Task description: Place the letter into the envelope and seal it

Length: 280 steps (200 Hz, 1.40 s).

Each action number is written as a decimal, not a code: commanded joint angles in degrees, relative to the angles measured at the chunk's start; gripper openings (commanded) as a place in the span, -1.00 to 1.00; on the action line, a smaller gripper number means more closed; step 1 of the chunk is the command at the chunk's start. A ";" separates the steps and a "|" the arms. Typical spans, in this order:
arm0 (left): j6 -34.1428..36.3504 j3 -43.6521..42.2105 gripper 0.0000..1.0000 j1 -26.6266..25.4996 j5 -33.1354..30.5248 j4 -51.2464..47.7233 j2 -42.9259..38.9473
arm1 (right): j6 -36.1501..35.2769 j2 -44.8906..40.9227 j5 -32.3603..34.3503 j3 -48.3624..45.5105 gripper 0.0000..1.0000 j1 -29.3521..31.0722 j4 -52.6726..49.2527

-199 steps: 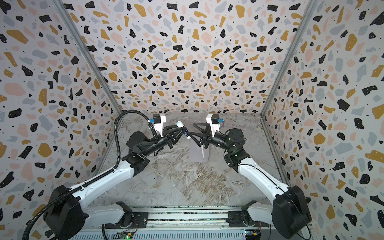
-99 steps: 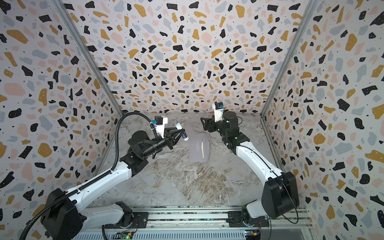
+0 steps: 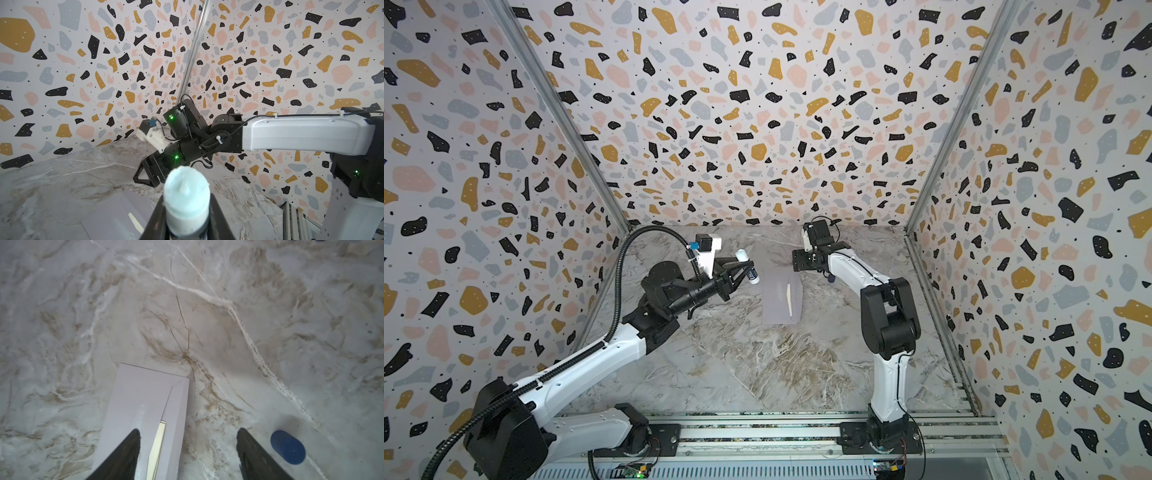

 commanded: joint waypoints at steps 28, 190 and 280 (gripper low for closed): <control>1.62 1.48 -1.00 -0.16 -0.46 1.87 -0.77 | 1.28 2.76 -2.44 2.89 0.17 -0.03 -5.11; 1.62 1.13 -1.00 -0.17 -0.51 1.65 -1.12 | 16.64 -4.64 -21.42 -7.59 -1.00 -0.90 10.76; 2.38 -0.24 -1.00 -0.16 -0.42 1.21 -3.75 | 62.14 -25.14 -7.29 -43.63 -1.00 0.55 58.57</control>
